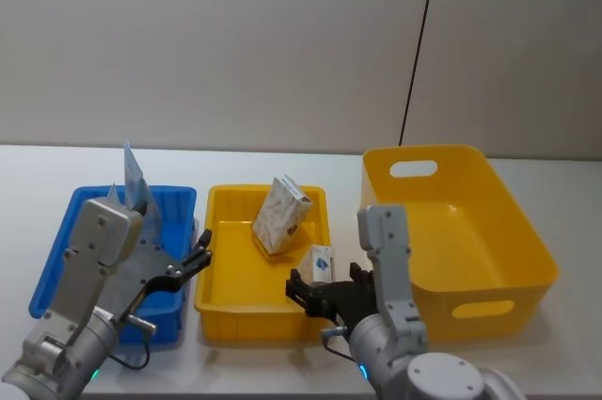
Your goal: Bimanual collaborative sorting of washing and personal care products
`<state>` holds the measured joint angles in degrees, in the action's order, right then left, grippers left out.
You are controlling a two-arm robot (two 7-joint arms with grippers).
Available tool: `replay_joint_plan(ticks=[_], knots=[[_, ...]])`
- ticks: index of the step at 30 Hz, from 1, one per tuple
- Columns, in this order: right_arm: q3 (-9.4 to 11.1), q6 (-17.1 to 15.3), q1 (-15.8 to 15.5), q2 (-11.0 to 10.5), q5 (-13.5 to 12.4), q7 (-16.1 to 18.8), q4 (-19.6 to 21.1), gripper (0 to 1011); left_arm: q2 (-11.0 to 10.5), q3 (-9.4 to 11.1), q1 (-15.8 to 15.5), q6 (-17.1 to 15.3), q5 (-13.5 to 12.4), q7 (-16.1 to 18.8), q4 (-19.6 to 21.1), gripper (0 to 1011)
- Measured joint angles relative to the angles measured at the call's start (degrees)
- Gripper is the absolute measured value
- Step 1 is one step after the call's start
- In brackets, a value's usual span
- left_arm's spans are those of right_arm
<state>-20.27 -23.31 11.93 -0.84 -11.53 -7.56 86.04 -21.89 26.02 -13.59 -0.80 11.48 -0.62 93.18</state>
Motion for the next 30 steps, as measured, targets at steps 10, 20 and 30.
replay_joint_plan(ticks=[10,20,30], knots=[[0.6,-0.3,3.5,2.4,0.3,-0.7,-5.5,1003,0.0,0.0,0.0,0.0,0.0,0.0,0.0,1001],[1.0,-0.3,6.2,3.7,0.5,-0.5,-9.7,1004,0.0,0.0,0.0,0.0,0.0,0.0,0.0,1001],[1.0,-0.4,8.7,4.5,0.8,0.7,-13.2,1004,0.0,0.0,0.0,0.0,0.0,0.0,0.0,1001]])
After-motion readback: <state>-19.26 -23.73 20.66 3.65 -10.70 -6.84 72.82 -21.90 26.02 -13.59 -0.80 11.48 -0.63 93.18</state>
